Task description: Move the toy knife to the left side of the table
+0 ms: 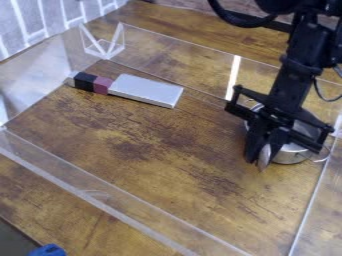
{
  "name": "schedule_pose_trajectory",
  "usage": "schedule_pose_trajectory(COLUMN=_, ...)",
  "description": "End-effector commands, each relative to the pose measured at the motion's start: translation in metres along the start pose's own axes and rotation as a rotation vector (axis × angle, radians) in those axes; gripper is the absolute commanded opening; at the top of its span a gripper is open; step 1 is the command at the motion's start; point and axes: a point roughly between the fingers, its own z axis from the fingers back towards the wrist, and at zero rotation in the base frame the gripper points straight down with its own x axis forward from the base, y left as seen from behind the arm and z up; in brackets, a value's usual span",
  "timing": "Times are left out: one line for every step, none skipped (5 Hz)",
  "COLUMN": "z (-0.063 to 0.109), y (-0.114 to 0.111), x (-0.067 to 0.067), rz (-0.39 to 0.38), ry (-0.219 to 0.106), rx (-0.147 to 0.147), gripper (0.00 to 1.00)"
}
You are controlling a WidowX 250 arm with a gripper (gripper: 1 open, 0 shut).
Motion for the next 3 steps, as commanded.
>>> schedule_pose_trajectory(z=0.047, y=-0.001, x=-0.010, rz=-0.007, ry=-0.123, rx=-0.033, gripper=0.00)
schedule_pose_trajectory(z=0.065, y=0.015, x=-0.021, rz=-0.017, ry=-0.153, rx=-0.018, gripper=0.00)
schedule_pose_trajectory(z=0.083, y=0.033, x=-0.033, rz=-0.016, ry=-0.185, rx=0.003, gripper=0.00)
